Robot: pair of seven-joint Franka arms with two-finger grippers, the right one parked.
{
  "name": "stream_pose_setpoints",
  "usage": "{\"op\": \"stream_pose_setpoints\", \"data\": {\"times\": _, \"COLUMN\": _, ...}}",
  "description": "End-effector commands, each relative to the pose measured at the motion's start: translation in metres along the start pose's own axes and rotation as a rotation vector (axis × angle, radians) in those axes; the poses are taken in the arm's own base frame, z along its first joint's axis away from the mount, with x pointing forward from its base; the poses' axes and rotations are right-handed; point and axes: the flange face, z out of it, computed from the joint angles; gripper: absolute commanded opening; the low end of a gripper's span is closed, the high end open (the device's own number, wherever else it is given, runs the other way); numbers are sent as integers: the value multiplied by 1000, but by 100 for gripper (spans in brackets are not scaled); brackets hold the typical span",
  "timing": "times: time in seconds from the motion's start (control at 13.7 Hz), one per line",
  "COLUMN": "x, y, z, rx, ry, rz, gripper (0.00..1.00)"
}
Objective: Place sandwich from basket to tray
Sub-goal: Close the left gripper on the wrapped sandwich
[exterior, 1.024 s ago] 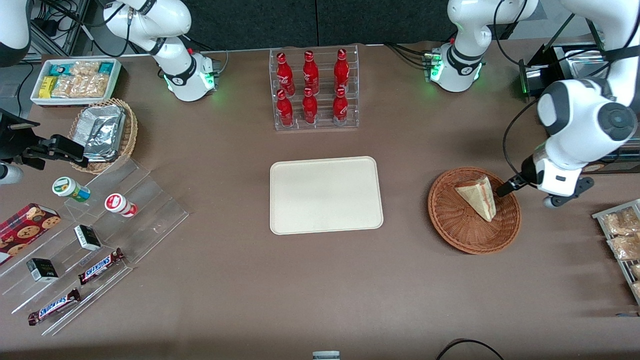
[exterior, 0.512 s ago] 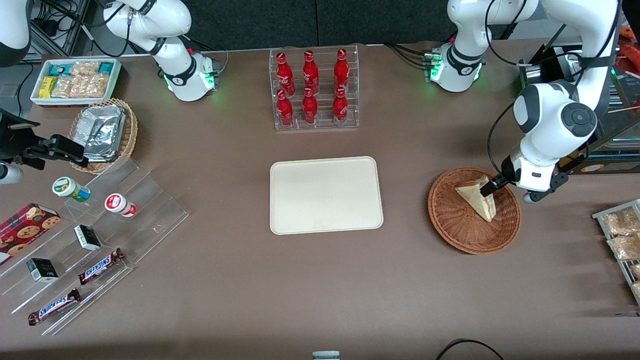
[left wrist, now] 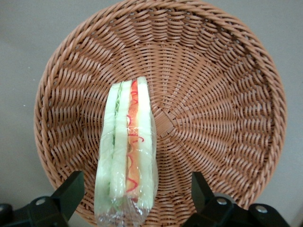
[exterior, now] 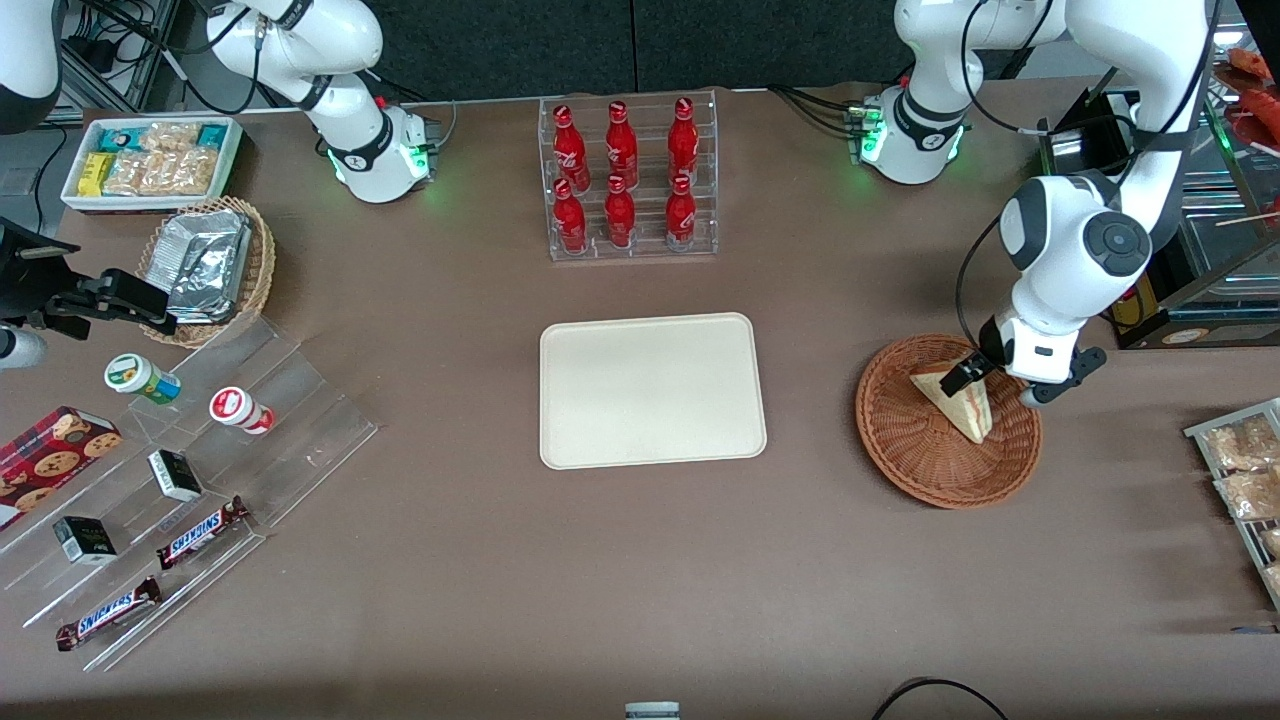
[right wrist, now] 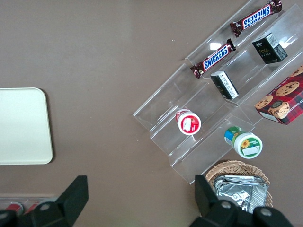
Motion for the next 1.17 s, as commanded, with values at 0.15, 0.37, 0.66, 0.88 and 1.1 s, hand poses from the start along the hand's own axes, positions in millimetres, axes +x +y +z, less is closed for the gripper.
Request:
{"op": "stream_pose_setpoints", "data": {"times": 0.15, "x": 0, "y": -6, "z": 23, "rx": 3, "ry": -4, "rz": -28, "gripper": 100}}
{"op": "stream_pose_setpoints", "data": {"times": 0.37, "x": -2, "y": -9, "z": 33, "rx": 4, "ry": -3, "rz": -33, "gripper": 94}}
{"op": "stream_pose_setpoints", "data": {"times": 0.66, "x": -6, "y": -13, "z": 39, "rx": 13, "ry": -15, "rz": -40, "gripper": 7}}
{"op": "stream_pose_setpoints", "data": {"times": 0.88, "x": -4, "y": -11, "z": 33, "rx": 11, "ry": -13, "rz": -43, "gripper": 0}}
{"op": "stream_pose_setpoints", "data": {"times": 1.1, "x": -1, "y": -6, "z": -8, "rx": 19, "ry": -33, "rz": -45, "gripper": 0}}
